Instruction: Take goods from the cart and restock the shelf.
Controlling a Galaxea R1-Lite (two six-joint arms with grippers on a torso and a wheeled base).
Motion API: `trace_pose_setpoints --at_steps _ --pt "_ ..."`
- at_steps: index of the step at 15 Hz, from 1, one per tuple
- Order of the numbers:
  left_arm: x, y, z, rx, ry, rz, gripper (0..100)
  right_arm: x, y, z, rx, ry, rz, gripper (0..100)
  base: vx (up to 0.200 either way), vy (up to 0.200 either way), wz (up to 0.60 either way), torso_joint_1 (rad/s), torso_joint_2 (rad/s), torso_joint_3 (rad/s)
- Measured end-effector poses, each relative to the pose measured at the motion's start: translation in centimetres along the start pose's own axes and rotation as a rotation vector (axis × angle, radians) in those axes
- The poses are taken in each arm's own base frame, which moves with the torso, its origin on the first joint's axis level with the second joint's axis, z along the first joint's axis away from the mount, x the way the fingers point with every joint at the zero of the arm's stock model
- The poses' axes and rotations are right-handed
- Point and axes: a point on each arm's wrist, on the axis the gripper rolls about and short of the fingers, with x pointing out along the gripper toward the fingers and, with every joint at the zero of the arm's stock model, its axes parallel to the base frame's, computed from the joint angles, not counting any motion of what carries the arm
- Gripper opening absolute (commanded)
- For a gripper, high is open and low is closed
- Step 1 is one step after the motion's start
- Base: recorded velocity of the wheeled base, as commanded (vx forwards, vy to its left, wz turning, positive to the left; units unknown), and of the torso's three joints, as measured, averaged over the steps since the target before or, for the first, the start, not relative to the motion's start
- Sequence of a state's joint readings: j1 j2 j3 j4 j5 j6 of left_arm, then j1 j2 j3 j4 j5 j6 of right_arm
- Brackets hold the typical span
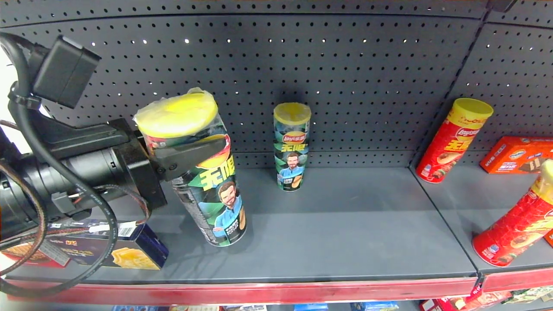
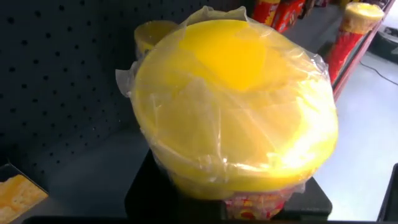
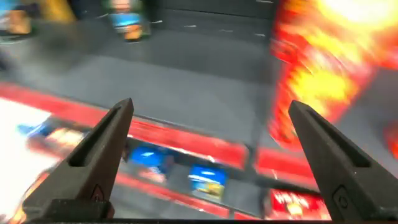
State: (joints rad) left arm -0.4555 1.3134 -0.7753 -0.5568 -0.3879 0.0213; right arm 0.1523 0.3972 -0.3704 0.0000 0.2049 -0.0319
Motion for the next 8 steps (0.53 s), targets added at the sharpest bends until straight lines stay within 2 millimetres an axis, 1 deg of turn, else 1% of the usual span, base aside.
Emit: trace_pose_setpoints --at_steps 2,4,6,8 --pt "-0.1 0.0 -0.2 -0.003 0.006 -0.001 0 3.4 -0.5 3.1 -0.031 0.043 0.108 100 0.000 0.000 0.00 0.000 0.00 0.000" --pt "0.0 0.0 0.3 0.005 -0.011 -0.001 0 8.0 -0.5 5.4 -0.053 0.072 0.208 100 0.000 0.000 0.00 0.000 0.00 0.000" --pt "0.0 0.0 0.7 0.010 -0.023 -0.001 0 12.6 0.0 6.5 -0.062 0.105 0.313 100 0.000 0.000 0.00 0.000 0.00 0.000" --pt "0.0 0.0 0.7 0.010 -0.023 -0.001 0 16.7 0.9 7.1 -0.069 0.112 0.390 100 0.000 0.000 0.00 0.000 0.00 0.000"
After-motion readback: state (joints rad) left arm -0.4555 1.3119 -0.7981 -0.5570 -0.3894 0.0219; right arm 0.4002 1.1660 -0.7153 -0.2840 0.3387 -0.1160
